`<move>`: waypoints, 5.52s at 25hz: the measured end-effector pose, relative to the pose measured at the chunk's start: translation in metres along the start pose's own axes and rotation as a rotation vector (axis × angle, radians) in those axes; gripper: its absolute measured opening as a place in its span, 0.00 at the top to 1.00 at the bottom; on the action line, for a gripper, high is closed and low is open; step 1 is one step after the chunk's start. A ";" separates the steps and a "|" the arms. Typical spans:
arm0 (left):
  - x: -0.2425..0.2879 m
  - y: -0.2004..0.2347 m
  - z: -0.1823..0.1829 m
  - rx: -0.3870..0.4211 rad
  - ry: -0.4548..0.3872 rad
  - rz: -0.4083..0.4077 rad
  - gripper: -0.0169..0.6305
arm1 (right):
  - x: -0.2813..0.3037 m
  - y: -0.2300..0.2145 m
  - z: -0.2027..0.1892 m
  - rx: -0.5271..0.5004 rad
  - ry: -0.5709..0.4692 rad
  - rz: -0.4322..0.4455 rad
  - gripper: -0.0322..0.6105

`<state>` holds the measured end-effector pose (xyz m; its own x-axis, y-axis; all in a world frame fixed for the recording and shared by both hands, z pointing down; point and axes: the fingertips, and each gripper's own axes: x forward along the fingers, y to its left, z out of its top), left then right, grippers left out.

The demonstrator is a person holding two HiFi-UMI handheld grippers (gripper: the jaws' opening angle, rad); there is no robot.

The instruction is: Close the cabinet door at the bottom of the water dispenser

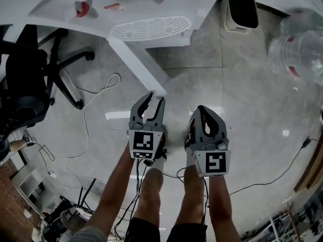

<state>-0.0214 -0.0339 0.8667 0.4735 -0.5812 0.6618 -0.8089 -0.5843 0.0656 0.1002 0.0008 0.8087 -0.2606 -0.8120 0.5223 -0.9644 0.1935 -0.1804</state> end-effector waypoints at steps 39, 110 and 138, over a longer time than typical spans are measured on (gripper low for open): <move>0.116 -0.042 0.098 0.108 -0.036 0.001 0.74 | 0.025 -0.140 0.034 0.066 -0.075 -0.101 0.92; -0.092 -0.096 0.391 0.054 -0.255 0.088 0.76 | -0.135 -0.149 0.315 -0.032 -0.238 -0.107 0.92; -0.374 -0.019 0.457 -0.040 -0.448 0.314 0.91 | -0.261 0.039 0.495 -0.191 -0.411 0.158 0.92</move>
<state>-0.0238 -0.0648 0.2764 0.3025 -0.9137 0.2715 -0.9436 -0.3273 -0.0499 0.1529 -0.0521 0.2531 -0.4027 -0.9073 0.1208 -0.9153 0.3990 -0.0543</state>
